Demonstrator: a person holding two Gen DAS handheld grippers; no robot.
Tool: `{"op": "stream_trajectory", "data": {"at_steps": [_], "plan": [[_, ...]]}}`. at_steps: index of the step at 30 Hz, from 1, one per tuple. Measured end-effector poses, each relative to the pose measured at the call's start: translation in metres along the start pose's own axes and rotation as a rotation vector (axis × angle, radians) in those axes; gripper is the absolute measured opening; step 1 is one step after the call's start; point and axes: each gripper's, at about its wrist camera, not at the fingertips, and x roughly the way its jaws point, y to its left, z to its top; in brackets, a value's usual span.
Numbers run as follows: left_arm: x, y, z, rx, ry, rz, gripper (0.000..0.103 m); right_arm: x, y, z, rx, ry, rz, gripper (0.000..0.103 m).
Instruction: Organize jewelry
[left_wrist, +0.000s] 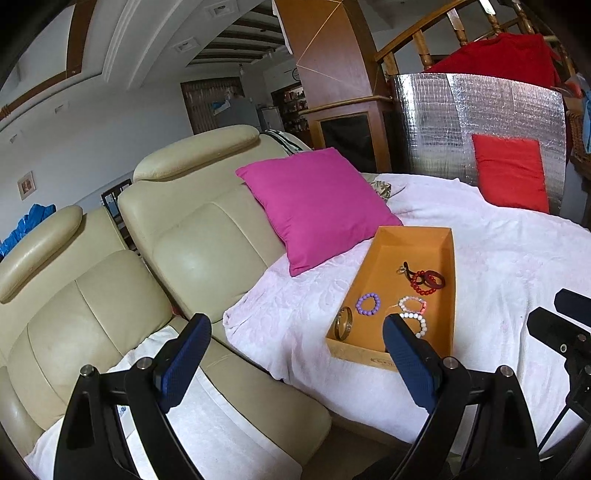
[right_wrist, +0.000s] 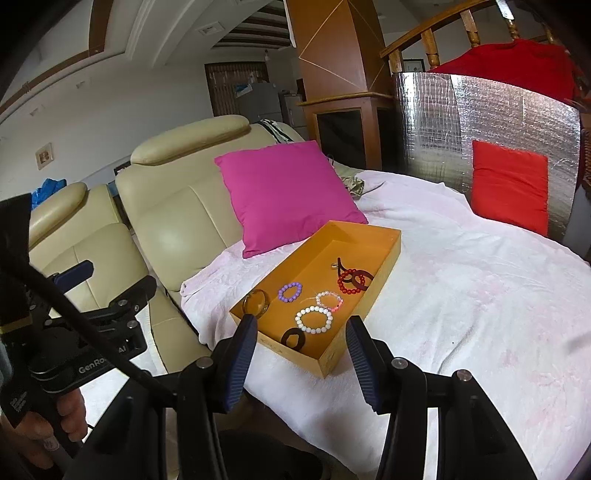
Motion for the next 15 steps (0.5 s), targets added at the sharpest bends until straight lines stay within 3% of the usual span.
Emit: {"op": "stream_trajectory", "data": {"at_steps": [15], "plan": [[-0.0064, 0.0104, -0.0027, -0.018, -0.013, -0.002, 0.094, -0.0029, 0.0071, -0.0022, 0.011, 0.0, -0.036, 0.057]]}}
